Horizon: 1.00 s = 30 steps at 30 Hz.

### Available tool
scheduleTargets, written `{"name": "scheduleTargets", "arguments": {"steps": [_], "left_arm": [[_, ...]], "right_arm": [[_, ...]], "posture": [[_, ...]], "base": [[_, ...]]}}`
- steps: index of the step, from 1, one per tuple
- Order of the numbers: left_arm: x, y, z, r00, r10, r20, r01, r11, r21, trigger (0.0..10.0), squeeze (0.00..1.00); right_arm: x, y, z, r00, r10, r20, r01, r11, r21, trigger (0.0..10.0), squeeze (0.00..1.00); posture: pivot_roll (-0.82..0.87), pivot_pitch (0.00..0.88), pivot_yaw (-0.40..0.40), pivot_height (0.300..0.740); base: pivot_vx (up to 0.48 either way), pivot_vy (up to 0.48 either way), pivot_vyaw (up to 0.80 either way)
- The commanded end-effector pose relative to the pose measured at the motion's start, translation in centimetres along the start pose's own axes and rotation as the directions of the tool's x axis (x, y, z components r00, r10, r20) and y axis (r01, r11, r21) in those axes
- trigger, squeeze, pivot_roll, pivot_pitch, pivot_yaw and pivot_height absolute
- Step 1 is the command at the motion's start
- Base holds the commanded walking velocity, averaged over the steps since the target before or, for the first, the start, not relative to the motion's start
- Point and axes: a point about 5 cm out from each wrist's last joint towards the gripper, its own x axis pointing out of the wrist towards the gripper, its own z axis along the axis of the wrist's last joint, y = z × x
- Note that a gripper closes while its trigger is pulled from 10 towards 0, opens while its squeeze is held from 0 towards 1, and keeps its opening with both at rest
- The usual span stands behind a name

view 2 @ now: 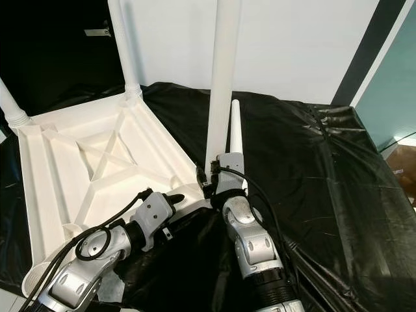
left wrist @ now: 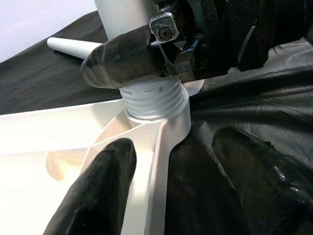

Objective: Building children table

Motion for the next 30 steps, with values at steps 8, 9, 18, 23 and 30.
{"name": "scheduleTargets", "arguments": {"steps": [8,9,18,23,30], "left_arm": [[-0.1,-0.1,0.3,1.000,-0.015,-0.009,0.016,1.000,0.010,10.0,0.00],[-0.2,-0.2,0.3,1.000,-0.017,-0.009,0.017,1.000,0.011,10.0,0.00],[-0.4,-0.2,0.4,1.000,-0.019,-0.013,0.019,1.000,0.012,10.0,0.00],[-0.3,-0.2,0.4,1.000,-0.017,-0.013,0.017,1.000,0.013,10.0,0.00],[-0.2,0.1,0.3,1.000,-0.008,-0.017,0.008,1.000,0.018,10.0,0.00]], "right_arm": [[-0.2,0.1,-0.1,0.999,0.042,-0.012,-0.042,0.999,-0.011,10.0,1.00],[-0.3,-0.2,0.0,0.997,0.073,-0.006,-0.073,0.997,-0.026,10.0,1.00],[-1.8,-2.9,0.7,0.951,0.309,0.016,-0.305,0.945,-0.121,10.0,1.00],[-1.9,-3.6,0.9,0.937,0.349,0.006,-0.345,0.927,-0.148,10.0,0.00],[-0.3,-5.4,1.2,0.854,0.516,-0.063,-0.518,0.834,-0.189,10.0,0.00]], "posture": [[-0.01,0.000,-0.031,0.740],[-0.02,0.000,-0.028,0.740],[-0.02,0.000,-0.034,0.740],[-0.01,0.000,-0.035,0.740],[0.00,0.000,-0.043,0.740]], "base": [[0.000,0.000,0.00],[0.000,0.000,0.00],[0.000,0.000,0.00],[0.000,0.000,0.00],[0.000,0.000,0.00]]}}
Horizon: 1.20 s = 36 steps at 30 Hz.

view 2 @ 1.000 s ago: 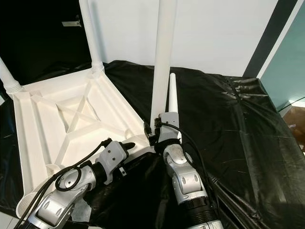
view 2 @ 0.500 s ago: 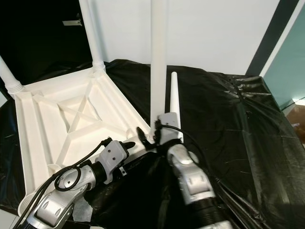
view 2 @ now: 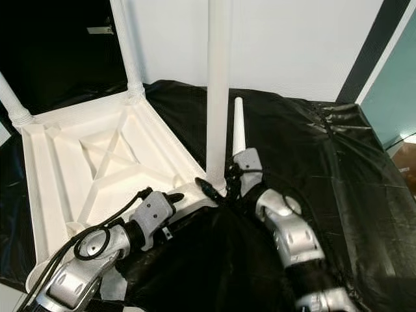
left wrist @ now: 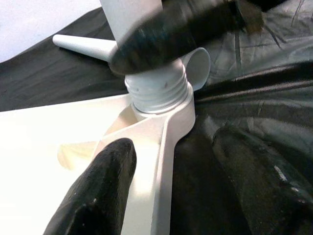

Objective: Building children table

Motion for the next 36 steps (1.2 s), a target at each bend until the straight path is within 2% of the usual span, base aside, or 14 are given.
{"name": "scheduleTargets", "arguments": {"steps": [1,4,7,10,11,13,14,15,25,26,27,29,32,36], "left_arm": [[0.0,0.1,-0.1,1.000,-0.011,-0.009,0.011,1.000,0.003,10.0,0.00],[0.0,0.1,-0.1,1.000,-0.011,-0.009,0.011,1.000,0.003,10.0,0.00],[0.3,0.3,0.1,1.000,-0.004,-0.003,0.004,1.000,0.011,10.0,0.00],[0.4,0.4,0.1,1.000,-0.003,-0.001,0.003,1.000,0.014,10.0,0.00],[0.5,0.5,0.1,1.000,-0.001,0.000,0.001,1.000,0.017,10.0,0.00],[0.4,0.6,0.1,1.000,-0.002,-0.001,0.002,1.000,0.022,10.0,0.00],[0.4,0.6,0.1,1.000,-0.002,-0.001,0.002,1.000,0.022,10.0,0.00],[0.4,0.6,0.0,1.000,-0.002,-0.002,0.002,1.000,0.023,10.0,0.00],[0.5,0.5,-0.1,0.999,-0.031,-0.009,0.031,0.999,0.033,10.0,0.00],[0.5,0.5,-0.1,0.999,-0.035,-0.009,0.035,0.999,0.035,10.0,0.00],[0.5,0.5,-0.1,0.999,-0.037,-0.009,0.037,0.999,0.036,10.0,0.00],[0.5,0.5,-0.1,0.999,-0.041,-0.009,0.041,0.998,0.036,10.0,0.00],[0.4,0.2,-0.3,0.998,-0.057,-0.015,0.057,0.998,0.036,10.0,0.00],[0.4,0.3,-0.2,0.998,-0.057,-0.014,0.058,0.998,0.036,10.0,0.00]], "right_arm": [[0.2,0.0,-0.5,0.998,0.056,-0.021,-0.056,0.998,-0.007,10.0,0.00],[0.2,0.0,-0.5,0.998,0.056,-0.021,-0.056,0.998,-0.007,10.0,0.00],[1.4,-0.4,-0.8,0.984,0.157,-0.078,-0.163,0.983,-0.078,10.0,0.00],[1.6,-0.6,-0.8,0.981,0.176,-0.085,-0.183,0.980,-0.083,10.0,0.00],[1.8,-0.7,-0.8,0.978,0.188,-0.090,-0.196,0.976,-0.093,5.5,0.00],[2.1,-1.1,-0.9,0.976,0.193,-0.103,-0.204,0.973,-0.110,1.0,0.00],[2.1,-1.1,-0.9,0.976,0.193,-0.103,-0.204,0.973,-0.110,1.0,0.00],[2.2,-1.2,-0.9,0.975,0.194,-0.110,-0.206,0.972,-0.116,0.0,0.00],[1.4,-1.4,-1.8,0.975,0.193,-0.110,-0.204,0.975,-0.094,0.0,0.00],[1.3,-1.4,-2.0,0.977,0.185,-0.105,-0.193,0.978,-0.081,3.0,0.00],[1.2,-1.3,-2.0,0.979,0.179,-0.100,-0.187,0.980,-0.073,10.0,0.00],[1.2,-1.2,-2.2,0.980,0.171,-0.101,-0.180,0.980,-0.082,10.0,0.00],[1.0,-1.3,-3.0,0.988,0.058,-0.144,-0.072,0.993,-0.091,10.0,0.00],[1.1,-0.6,-3.1,0.990,0.008,-0.139,-0.019,0.997,-0.076,10.0,0.00]], "posture": [[0.00,0.000,-0.043,0.740],[0.00,0.000,-0.043,0.740],[0.01,0.000,-0.045,0.740],[0.01,0.000,-0.045,0.740],[0.01,0.000,-0.045,0.740],[0.02,0.000,-0.041,0.740],[0.02,0.000,-0.041,0.740],[0.02,0.000,-0.040,0.740],[-0.01,0.000,-0.014,0.740],[-0.02,0.000,-0.010,0.740],[-0.02,0.000,-0.010,0.740],[-0.03,0.000,-0.007,0.740],[-0.03,0.000,-0.006,0.740],[-0.04,0.000,-0.006,0.740]], "base": [[0.000,0.000,0.00],[0.000,0.000,0.00],[0.000,0.000,0.00],[0.000,0.000,0.00],[0.000,0.000,0.00],[0.000,0.000,0.00],[0.000,0.000,0.00],[0.000,0.000,0.00],[0.000,0.000,0.00],[0.000,0.000,0.00],[0.000,0.000,0.00],[0.000,0.000,0.00],[0.000,0.000,0.00],[0.000,0.000,0.00]]}}
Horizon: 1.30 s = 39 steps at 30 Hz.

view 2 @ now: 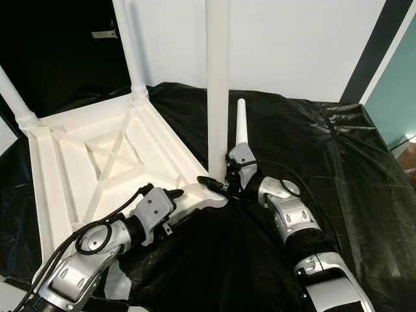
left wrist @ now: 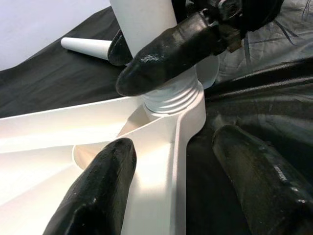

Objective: Building children table

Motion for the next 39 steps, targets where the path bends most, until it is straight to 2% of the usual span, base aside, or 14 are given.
{"name": "scheduleTargets", "arguments": {"steps": [1,6,10,12,14,16,20,29,30,32,33,35,36,39], "left_arm": [[0.0,-0.3,-0.2,0.998,-0.057,-0.010,0.058,0.998,0.012,10.0,0.00],[0.0,-0.2,-0.1,0.999,-0.052,-0.006,0.052,0.999,0.008,10.0,0.00],[0.1,-0.1,0.0,0.999,-0.045,0.000,0.045,0.999,0.005,10.0,0.00],[0.1,-0.1,0.0,0.999,-0.045,0.000,0.045,0.999,0.005,10.0,0.00],[0.0,-0.1,0.0,0.999,-0.043,-0.002,0.043,0.999,0.005,10.0,0.00],[0.0,0.1,-0.1,0.999,-0.039,-0.006,0.039,0.999,0.012,10.0,0.00],[0.0,0.1,-0.1,0.999,-0.037,-0.008,0.037,0.999,0.013,10.0,0.00],[0.3,0.4,0.3,0.999,-0.035,0.001,0.035,0.999,0.013,10.0,0.00],[0.3,0.4,0.4,0.999,-0.035,0.002,0.035,0.999,0.012,10.0,0.00],[0.2,0.3,0.4,0.999,-0.034,0.002,0.034,0.999,0.011,10.0,0.00],[0.1,0.3,0.4,0.999,-0.035,0.002,0.035,0.999,0.010,10.0,0.00],[0.1,0.3,0.4,0.999,-0.035,0.002,0.035,0.999,0.010,10.0,0.00],[-0.1,0.2,0.4,0.999,-0.035,0.001,0.035,0.999,0.013,10.0,0.00],[-0.1,0.2,0.5,0.999,-0.036,-0.001,0.036,0.999,0.015,10.0,0.00]], "right_arm": [[-0.4,0.1,-1.3,0.996,-0.041,-0.084,0.040,0.999,-0.018,10.0,0.00],[0.0,1.7,-1.3,0.986,-0.157,-0.059,0.160,0.986,0.040,10.0,0.00],[0.2,3.1,-1.2,0.945,-0.322,-0.057,0.326,0.942,0.077,10.0,0.00],[0.2,3.1,-1.2,0.945,-0.322,-0.057,0.326,0.942,0.077,10.0,0.00],[0.2,3.4,-0.9,0.913,-0.404,-0.061,0.408,0.910,0.068,10.0,0.00],[0.4,3.6,-0.5,0.850,-0.521,-0.070,0.526,0.841,0.127,10.0,0.00],[0.8,4.3,-0.2,0.841,-0.535,-0.074,0.540,0.826,0.165,10.0,0.00],[0.8,5.1,0.6,0.855,-0.517,-0.050,0.516,0.834,0.198,10.0,0.00],[0.8,5.1,0.8,0.861,-0.507,-0.042,0.504,0.840,0.199,10.0,0.78],[0.7,5.1,0.9,0.868,-0.495,-0.033,0.491,0.850,0.189,10.0,0.78],[0.6,5.1,1.1,0.880,-0.475,-0.016,0.470,0.863,0.184,10.0,1.00],[0.6,5.1,1.1,0.880,-0.475,-0.016,0.470,0.863,0.184,10.0,1.00],[-0.1,4.8,1.3,0.909,-0.416,0.015,0.408,0.898,0.166,10.0,1.00],[-0.5,4.5,1.5,0.922,-0.386,0.034,0.377,0.913,0.158,10.0,1.00]], "posture": [[-0.04,0.000,-0.006,0.740],[-0.04,0.000,-0.014,0.740],[-0.04,0.000,-0.013,0.740],[-0.04,0.000,-0.013,0.740],[-0.04,0.000,-0.014,0.740],[-0.04,0.000,-0.018,0.740],[-0.04,0.000,-0.013,0.740],[-0.05,0.000,-0.008,0.740],[-0.05,0.000,-0.007,0.740],[-0.05,0.000,-0.007,0.740],[-0.05,0.000,-0.005,0.740],[-0.05,0.000,-0.005,0.740],[-0.04,0.000,0.001,0.740],[-0.04,0.000,0.003,0.740]], "base": [[0.000,0.000,0.00],[0.000,0.000,0.00],[0.000,0.000,0.00],[0.000,0.000,0.00],[0.000,0.000,0.00],[0.000,0.000,0.00],[0.000,0.000,0.00],[0.000,0.000,0.00],[0.000,0.000,0.00],[0.000,0.000,0.00],[0.000,0.000,0.00],[0.000,0.000,0.00],[0.000,0.000,0.00],[0.000,0.000,0.00]]}}
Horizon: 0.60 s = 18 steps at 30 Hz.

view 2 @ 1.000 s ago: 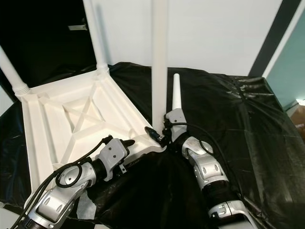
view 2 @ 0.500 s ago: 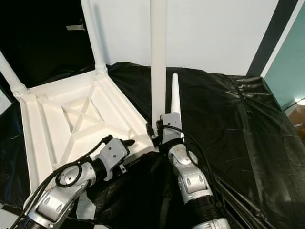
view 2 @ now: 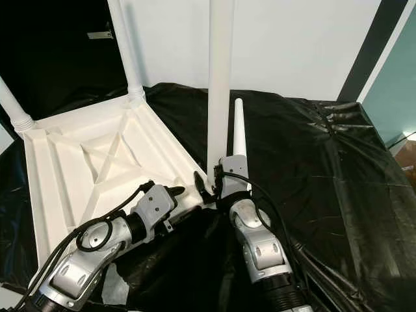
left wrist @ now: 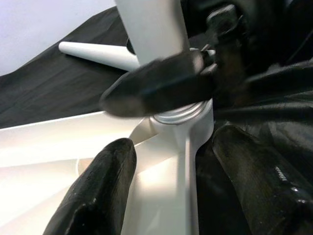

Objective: Building children table

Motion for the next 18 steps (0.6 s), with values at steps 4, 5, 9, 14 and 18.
{"name": "scheduleTargets", "arguments": {"steps": [4,5,9,14,18], "left_arm": [[-0.5,-0.3,0.0,0.999,-0.049,-0.013,0.049,0.999,0.001,10.0,0.00],[-0.5,-0.3,-0.1,0.998,-0.053,-0.015,0.053,0.999,0.002,10.0,0.00],[-0.6,-0.3,0.0,0.998,-0.057,-0.017,0.057,0.998,0.004,10.0,0.00],[-1.0,-0.3,-0.1,0.999,-0.048,-0.018,0.048,0.999,0.000,10.0,0.00],[-1.2,-0.4,-0.1,0.999,-0.040,-0.018,0.040,0.999,-0.007,10.0,0.00]], "right_arm": [[-0.9,-1.2,0.5,0.992,0.125,0.033,-0.124,0.992,-0.038,10.0,1.00],[-1.1,-1.6,0.5,0.988,0.152,0.030,-0.150,0.987,-0.055,10.0,1.00],[-1.1,-2.1,0.5,0.984,0.175,0.023,-0.174,0.983,-0.053,10.0,0.00],[-0.1,-3.2,0.9,0.955,0.297,0.017,-0.294,0.952,-0.081,10.0,0.00],[0.6,-3.4,1.0,0.928,0.373,0.002,-0.371,0.924,-0.096,10.0,0.00]], "posture": [[-0.03,0.000,0.005,0.740],[-0.03,0.000,0.004,0.740],[-0.02,0.000,0.000,0.740],[0.00,0.000,-0.018,0.740],[0.01,0.000,-0.023,0.740]], "base": [[0.000,0.000,0.00],[0.000,0.000,0.00],[0.000,0.000,0.00],[0.000,0.000,0.00],[0.000,0.000,0.00]]}}
